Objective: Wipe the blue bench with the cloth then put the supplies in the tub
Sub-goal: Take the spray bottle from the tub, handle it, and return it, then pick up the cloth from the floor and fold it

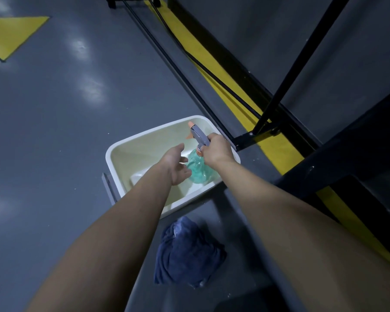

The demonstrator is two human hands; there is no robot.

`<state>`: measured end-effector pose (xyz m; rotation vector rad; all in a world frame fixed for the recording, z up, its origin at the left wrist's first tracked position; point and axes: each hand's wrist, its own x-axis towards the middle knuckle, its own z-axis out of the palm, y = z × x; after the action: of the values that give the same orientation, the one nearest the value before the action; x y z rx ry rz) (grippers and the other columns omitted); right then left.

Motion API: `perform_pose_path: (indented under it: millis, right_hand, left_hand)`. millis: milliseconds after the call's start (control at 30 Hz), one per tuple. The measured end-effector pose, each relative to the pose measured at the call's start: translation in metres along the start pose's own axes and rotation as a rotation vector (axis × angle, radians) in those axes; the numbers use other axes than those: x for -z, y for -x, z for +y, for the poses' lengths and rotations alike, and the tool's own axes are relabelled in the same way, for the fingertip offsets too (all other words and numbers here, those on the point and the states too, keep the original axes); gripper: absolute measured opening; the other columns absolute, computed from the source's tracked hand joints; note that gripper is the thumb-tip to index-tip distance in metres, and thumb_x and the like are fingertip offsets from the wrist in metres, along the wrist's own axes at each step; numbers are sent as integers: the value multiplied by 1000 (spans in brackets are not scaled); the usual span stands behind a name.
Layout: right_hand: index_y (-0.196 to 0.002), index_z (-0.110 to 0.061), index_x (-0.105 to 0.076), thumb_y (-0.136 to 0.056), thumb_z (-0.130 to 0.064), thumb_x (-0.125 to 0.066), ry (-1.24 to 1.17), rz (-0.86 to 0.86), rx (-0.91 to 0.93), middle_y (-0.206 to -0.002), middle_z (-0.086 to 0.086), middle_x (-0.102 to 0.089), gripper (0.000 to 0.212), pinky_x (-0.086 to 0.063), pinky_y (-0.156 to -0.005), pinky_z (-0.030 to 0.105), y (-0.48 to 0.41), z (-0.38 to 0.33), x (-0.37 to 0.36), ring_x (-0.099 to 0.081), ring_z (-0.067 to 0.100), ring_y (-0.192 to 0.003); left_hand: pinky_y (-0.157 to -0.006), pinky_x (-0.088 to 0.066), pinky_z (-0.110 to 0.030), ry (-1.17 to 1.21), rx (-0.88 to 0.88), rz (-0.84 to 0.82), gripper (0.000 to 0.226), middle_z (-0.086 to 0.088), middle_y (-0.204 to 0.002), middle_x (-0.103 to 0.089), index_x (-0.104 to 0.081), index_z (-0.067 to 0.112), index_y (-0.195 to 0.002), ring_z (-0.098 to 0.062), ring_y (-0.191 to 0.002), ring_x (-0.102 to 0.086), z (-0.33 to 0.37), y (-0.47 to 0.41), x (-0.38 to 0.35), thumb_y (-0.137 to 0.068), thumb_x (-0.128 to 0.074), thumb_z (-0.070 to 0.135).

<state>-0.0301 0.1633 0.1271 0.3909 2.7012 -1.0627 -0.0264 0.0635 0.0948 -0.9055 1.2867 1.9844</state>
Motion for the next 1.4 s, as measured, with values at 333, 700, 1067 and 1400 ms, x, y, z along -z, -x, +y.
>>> perform_pose_path:
  millis: [333,700,1067,1400]
  right_hand:
    - [-121,-3,-50,-93,-12,-50,40,-86,-122,-101,11,-51,30,-34,-53,27,13,-13,16,-49,26,-85]
    - [-77,-2,-61,-80,-2,-41,-5,387,843,-79,11,-61,20,-44,-65,40,118,30,-2,-57,32,-75]
    - [-145,-18,-32,-100,-22,-34,316,-291,133,-146,6,-44,45,-34,-105,31,121,109,-61,-41,25,-132]
    - [-88,-12,-53,-89,-22,-48,37,-410,-176,-98,15,-61,11,-45,-78,32,117,104,-68,-58,26,-92]
  left_hand:
    - [-75,-45,-26,-39,-72,-30,57,-12,-114,-44,-35,0,-137,-26,-103,-52,1,20,-4,-97,-42,39]
    - [-87,-38,-1,-677,-1100,131,25,10,-112,-58,-64,11,-114,4,-102,-52,-62,111,37,-94,-49,12]
    - [-85,-37,-25,-1141,-699,448,27,-6,-105,-56,-63,11,-109,-27,-106,-53,-177,65,91,-89,-54,28]
    - [-93,-39,-32,-1320,-417,416,37,-4,-117,-52,-48,23,-123,-23,-110,-51,-187,57,91,-89,-52,38]
